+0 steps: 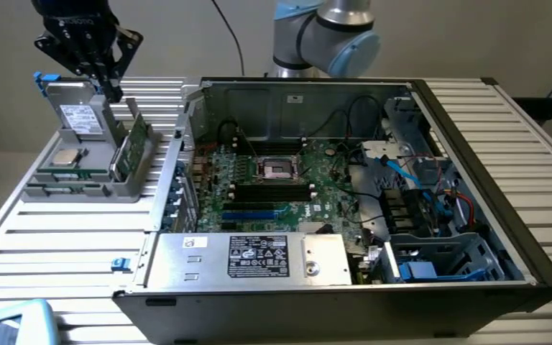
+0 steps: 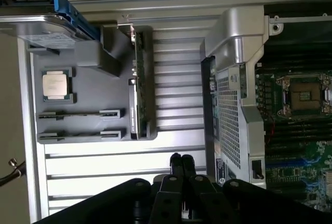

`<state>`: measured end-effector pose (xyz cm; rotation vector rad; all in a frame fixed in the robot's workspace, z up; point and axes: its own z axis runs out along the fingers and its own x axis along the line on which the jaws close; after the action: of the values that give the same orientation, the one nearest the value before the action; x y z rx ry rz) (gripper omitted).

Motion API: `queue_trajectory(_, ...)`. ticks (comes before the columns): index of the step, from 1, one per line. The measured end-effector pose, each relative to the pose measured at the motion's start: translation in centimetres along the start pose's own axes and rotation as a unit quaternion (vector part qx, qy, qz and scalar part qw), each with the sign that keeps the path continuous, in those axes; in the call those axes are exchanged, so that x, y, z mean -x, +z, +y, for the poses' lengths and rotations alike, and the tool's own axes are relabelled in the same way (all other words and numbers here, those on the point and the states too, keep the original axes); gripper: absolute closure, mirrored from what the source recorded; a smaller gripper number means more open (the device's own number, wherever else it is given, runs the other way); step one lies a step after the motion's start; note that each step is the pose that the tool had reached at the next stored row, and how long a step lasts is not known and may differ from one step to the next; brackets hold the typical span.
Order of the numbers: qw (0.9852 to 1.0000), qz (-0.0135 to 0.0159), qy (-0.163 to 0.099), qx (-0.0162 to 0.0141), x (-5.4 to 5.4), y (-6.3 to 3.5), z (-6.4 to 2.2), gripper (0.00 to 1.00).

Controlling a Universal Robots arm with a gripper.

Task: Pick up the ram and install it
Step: 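Reach for the ram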

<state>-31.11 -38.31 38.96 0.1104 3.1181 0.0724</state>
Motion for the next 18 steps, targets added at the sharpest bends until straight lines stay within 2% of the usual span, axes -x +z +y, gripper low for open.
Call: queue_trajectory(18,1.0,0.0,0.0,0.0,-8.2,0.52,-0.09,0.89)
